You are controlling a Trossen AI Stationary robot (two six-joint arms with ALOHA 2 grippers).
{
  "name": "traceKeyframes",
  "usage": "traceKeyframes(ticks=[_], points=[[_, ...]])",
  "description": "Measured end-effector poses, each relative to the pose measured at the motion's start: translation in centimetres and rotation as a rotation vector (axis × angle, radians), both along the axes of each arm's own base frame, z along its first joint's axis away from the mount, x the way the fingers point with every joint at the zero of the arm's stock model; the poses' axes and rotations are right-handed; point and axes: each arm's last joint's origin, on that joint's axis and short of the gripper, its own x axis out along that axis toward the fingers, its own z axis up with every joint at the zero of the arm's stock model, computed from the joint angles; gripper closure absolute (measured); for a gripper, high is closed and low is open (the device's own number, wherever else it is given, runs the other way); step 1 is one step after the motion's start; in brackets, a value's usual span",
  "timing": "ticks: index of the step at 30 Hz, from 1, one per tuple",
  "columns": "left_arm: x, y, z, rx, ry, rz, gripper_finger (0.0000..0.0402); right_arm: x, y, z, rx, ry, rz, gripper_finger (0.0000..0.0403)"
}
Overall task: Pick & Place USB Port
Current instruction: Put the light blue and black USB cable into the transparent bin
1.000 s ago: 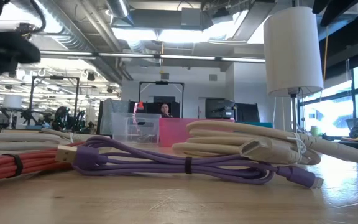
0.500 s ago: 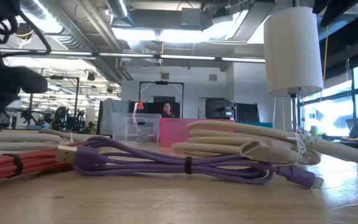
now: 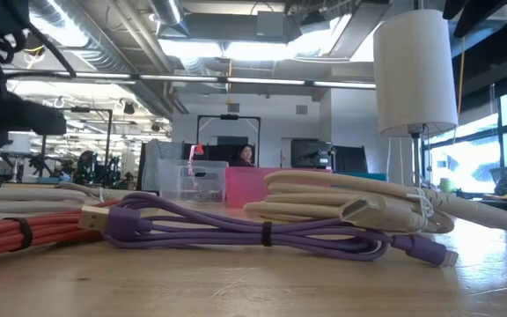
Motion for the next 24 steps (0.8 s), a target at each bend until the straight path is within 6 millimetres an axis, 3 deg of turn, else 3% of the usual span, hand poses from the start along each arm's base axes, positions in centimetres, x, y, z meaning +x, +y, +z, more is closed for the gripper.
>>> traceKeyframes(ticks=[6, 10, 13, 18, 24], points=[[-0.4, -0.4, 3.1, 0.014, 0.013, -0.025, 0.0381, 0.0, 0.0, 0.0, 0.0, 0.0, 0.0, 0.0158], [-0.9, -0.3, 7.4, 0.097, 0.02, -0.047, 0.0381, 0.0, 0.0, 0.0, -0.004, 0.0, 0.003, 0.0158], [-0.8, 0.3, 11.0, 0.26, -0.138, -0.055, 0.0381, 0.0, 0.0, 0.0, -0.005, -0.001, 0.003, 0.0158], [0.2, 2.1, 16.2, 0.61, -0.561, -0.054, 0.0381, 0.0, 0.0, 0.0, -0.005, -0.003, 0.002, 0.0158], [1.6, 6.5, 20.4, 0.772, -0.613, -0.125, 0.0382, 0.2, 0.1, 0.1, 0.004, -0.023, 0.002, 0.0158]])
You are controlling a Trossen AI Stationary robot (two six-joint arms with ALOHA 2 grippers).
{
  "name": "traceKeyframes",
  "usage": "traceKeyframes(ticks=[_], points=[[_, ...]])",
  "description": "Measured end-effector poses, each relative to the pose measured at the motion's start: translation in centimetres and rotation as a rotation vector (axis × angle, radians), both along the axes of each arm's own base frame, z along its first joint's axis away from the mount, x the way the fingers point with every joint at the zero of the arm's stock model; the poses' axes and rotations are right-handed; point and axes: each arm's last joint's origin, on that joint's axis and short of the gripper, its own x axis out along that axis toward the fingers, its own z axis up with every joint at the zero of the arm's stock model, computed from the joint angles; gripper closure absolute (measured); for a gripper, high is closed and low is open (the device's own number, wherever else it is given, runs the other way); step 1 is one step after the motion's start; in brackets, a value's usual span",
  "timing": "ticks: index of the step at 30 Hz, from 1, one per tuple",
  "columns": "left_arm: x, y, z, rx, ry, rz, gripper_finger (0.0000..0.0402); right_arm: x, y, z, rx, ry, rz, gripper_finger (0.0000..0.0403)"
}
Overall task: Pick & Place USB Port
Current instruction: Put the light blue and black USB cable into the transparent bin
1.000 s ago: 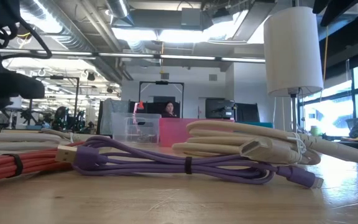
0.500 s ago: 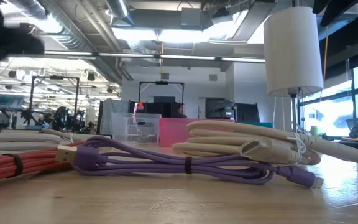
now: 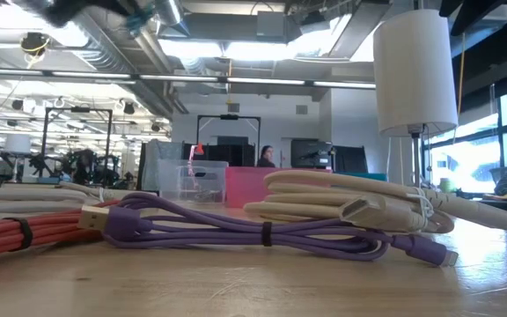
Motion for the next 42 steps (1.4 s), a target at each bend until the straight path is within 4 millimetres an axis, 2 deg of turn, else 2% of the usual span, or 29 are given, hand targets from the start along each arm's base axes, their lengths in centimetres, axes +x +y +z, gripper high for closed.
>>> traceKeyframes(ticks=[4, 7, 11, 14, 16, 19, 23, 26, 30, 36, 42], points=[[2.1, 4.1, 2.5, 0.101, -0.069, -0.119, 0.0382, 0.2, 0.1, 0.1, 0.014, -0.023, -0.001, 0.0158], [3.3, 7.9, 3.2, 0.143, -0.117, -0.178, 0.0383, 0.5, 0.3, 0.1, 0.032, -0.053, 0.0, 0.0158], [3.8, 13.5, 1.5, 0.055, -0.066, -0.159, 0.0383, 0.6, 0.4, 0.2, 0.04, -0.067, 0.0, 0.0158], [4.3, 17.6, -0.9, -0.084, -0.03, -0.162, 0.0383, 0.7, 0.4, 0.2, 0.046, -0.075, 0.0, 0.0158], [4.9, 19.8, -2.6, -0.17, -0.003, -0.169, 0.0383, 0.7, 0.4, 0.2, 0.048, -0.079, 0.0, 0.0158], [6.0, 22.0, -3.7, -0.233, 0.037, -0.168, 0.0383, 0.8, 0.5, 0.3, 0.053, -0.088, 0.0, 0.0158], [7.8, 24.3, -4.9, -0.339, 0.113, -0.174, 0.0383, 0.9, 0.5, 0.3, 0.057, -0.095, 0.0, 0.0158], [9.2, 25.5, -4.8, -0.373, 0.161, -0.182, 0.0383, 0.9, 0.5, 0.3, 0.059, -0.099, 0.0, 0.0158], [10.6, 26.9, -5.7, -0.451, 0.257, -0.187, 0.0383, 0.9, 0.5, 0.3, 0.059, -0.098, 0.0, 0.0158], [11.3, 27.5, -7.7, -0.567, 0.333, -0.141, 0.0383, 0.8, 0.8, 0.3, 0.066, -0.094, 0.014, 0.0158], [11.1, 27.7, -8.8, -0.617, 0.388, -0.047, 0.0382, 0.8, 1.2, 0.1, 0.056, -0.086, 0.031, 0.0158]])
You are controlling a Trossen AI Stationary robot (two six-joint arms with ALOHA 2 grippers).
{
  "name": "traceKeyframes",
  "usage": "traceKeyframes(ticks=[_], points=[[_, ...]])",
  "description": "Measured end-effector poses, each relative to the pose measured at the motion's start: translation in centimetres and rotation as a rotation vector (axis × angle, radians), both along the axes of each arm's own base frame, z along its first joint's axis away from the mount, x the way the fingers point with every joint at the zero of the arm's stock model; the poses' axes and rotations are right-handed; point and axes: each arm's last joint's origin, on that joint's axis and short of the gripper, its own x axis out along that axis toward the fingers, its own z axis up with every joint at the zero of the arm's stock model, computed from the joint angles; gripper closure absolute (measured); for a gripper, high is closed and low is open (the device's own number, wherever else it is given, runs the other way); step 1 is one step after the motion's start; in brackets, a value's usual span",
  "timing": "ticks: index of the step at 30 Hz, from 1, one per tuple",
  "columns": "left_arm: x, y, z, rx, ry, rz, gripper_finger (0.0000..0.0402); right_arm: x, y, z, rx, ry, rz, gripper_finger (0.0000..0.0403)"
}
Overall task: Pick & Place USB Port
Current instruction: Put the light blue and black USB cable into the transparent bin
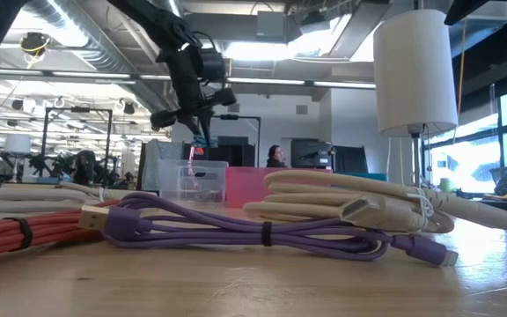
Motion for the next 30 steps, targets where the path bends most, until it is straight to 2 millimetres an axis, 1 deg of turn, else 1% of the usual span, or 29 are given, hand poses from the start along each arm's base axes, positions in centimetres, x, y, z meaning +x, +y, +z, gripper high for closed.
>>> traceKeyframes(ticks=[5, 13, 18, 30], points=[[0.1, 0.2, -0.7, -0.013, 0.025, 0.038, 0.0383, 0.5, 0.3, -0.4, -0.013, 0.019, -0.002, 0.0158], [-0.5, 0.1, -3.6, -0.093, 0.084, 0.079, 0.0383, 1.1, 1.0, -1.2, -0.005, 0.068, 0.014, 0.0158], [-1.0, 0.0, -4.9, -0.11, 0.094, 0.097, 0.0383, 1.2, 1.3, -1.4, -0.01, 0.075, 0.023, 0.0158], [-1.4, -0.2, -8.0, -0.118, 0.038, 0.147, 0.0383, 1.3, 1.3, -1.3, -0.005, 0.068, 0.021, 0.0158]])
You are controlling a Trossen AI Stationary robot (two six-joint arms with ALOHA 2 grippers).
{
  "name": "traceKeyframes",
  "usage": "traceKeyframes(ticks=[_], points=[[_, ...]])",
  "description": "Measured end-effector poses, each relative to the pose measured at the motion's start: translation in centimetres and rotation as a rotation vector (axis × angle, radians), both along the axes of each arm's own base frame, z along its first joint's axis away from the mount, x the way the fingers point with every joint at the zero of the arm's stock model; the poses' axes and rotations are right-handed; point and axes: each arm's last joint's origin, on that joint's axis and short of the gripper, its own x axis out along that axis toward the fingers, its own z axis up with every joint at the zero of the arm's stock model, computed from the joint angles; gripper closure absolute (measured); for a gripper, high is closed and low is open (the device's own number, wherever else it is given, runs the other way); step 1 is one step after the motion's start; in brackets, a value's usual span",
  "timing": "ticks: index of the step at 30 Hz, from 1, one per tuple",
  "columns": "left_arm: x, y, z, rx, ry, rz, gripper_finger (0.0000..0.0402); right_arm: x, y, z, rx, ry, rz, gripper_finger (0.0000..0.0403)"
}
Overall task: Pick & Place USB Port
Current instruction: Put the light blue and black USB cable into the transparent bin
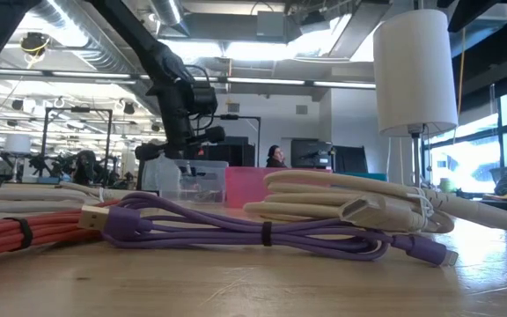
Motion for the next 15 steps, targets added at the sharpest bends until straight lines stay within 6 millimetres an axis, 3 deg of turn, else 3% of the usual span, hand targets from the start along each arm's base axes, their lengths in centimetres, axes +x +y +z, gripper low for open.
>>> traceKeyframes(ticks=[4, 15], points=[[-0.01, 0.01, -0.1, 0.014, 0.006, -0.01, 0.0373, 0.0, -0.01, 0.01, 0.001, -0.001, -0.002, 0.0158], [0.44, 0.39, 0.12, 0.06, -0.048, -0.039, 0.0286, 0.08, 0.05, 0.04, 0.008, -0.01, -0.002, 0.0158]])
